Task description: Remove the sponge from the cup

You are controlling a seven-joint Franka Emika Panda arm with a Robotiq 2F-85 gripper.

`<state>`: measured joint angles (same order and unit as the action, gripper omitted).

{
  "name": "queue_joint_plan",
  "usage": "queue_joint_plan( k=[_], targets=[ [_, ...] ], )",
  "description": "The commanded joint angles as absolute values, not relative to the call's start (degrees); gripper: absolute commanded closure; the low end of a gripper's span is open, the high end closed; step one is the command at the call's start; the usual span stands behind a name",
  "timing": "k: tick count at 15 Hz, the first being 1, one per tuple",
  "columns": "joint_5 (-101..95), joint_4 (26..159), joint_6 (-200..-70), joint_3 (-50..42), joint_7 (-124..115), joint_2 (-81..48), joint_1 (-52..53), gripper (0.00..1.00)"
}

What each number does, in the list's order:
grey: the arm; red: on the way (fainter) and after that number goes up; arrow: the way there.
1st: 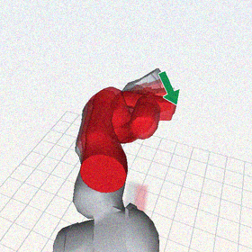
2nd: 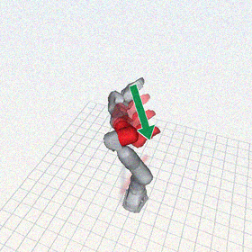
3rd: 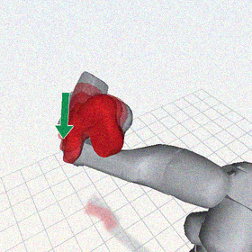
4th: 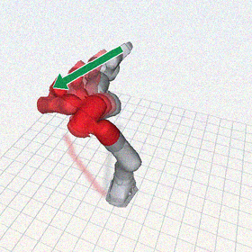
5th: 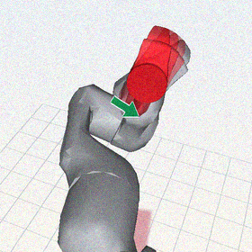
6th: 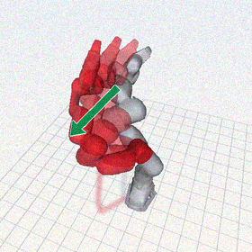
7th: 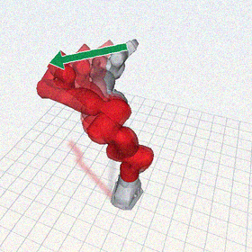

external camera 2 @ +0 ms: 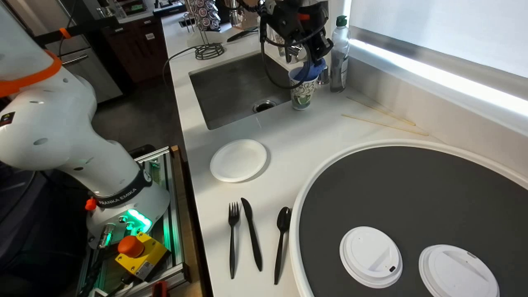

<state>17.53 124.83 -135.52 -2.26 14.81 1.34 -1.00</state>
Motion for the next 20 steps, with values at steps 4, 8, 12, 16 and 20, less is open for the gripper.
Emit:
queue_joint_plan(
  k=[4,8,12,16,20],
  targets=[
    [19.33,124.45,-133.45,-2.41,16.87,2.66,-1.23,0.98],
    [19.38,124.49,-133.52,-2.46,17.30,3.86,-1.02,0.98],
    [19.34,124.53,-133.71,-2.59,17.81,4.81,-0.80,0.98],
    [19.28,124.46,-133.82,-2.71,18.13,5.55,-0.67,0.98],
    [19.16,124.46,-134.06,-2.78,18.34,6.06,-0.56,0.98]
  ],
)
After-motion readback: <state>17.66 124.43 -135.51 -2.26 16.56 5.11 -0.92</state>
